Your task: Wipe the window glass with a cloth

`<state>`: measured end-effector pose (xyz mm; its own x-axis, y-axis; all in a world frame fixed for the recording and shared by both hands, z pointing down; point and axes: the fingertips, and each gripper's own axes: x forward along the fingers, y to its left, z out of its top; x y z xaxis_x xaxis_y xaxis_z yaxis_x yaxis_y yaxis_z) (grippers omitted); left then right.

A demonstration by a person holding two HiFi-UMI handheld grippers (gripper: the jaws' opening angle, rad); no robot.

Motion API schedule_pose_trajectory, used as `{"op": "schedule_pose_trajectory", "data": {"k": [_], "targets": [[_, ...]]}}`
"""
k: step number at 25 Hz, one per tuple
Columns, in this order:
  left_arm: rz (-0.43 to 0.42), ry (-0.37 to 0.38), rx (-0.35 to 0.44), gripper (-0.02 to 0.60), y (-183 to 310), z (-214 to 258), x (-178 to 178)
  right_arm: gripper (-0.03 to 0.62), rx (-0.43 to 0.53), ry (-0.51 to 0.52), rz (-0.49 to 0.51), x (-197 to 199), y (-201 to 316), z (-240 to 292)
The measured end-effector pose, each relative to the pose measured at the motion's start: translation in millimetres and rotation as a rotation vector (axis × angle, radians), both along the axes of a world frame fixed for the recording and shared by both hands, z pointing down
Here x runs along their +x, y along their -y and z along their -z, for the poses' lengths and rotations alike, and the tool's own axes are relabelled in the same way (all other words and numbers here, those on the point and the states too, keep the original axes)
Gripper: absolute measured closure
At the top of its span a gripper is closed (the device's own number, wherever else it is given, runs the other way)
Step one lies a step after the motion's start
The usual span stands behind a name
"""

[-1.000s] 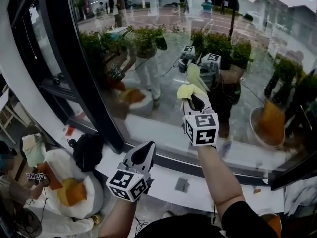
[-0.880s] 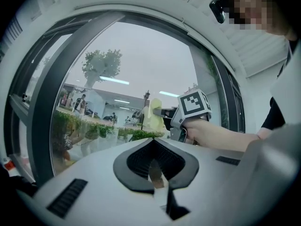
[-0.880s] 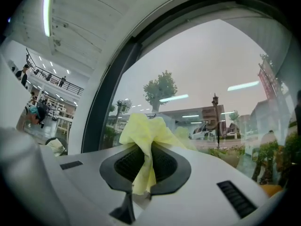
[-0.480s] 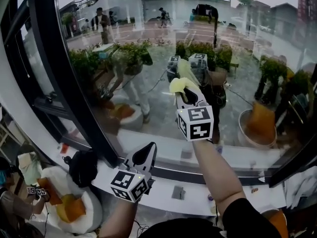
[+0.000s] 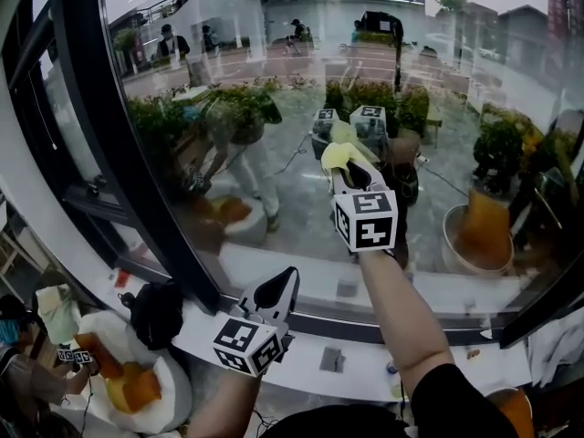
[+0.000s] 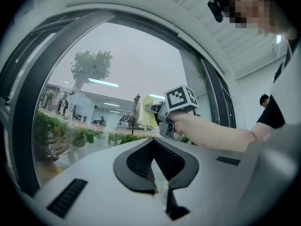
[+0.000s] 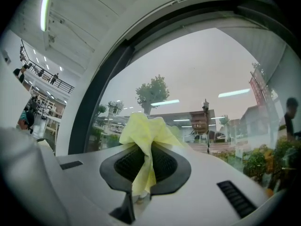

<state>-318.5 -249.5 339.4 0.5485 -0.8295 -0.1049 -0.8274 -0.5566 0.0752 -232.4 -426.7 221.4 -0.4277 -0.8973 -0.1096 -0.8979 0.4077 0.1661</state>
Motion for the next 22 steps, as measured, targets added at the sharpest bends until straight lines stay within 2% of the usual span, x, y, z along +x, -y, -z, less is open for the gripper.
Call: {"op": "schedule_pose_trajectory", "data": {"k": [13,22], "targets": [[-0.008,0.003,-0.022,0.574,4.5,-7.9,14.6,0.539,0.01,-0.006,0.018,7.9,2.2,0.3],[-0.078,0.012,-0.023,0.574,6.5,-9.8,58.4,0.54,0.008,-0.006,-0.039,66.8,-5.2,-1.9]]}}
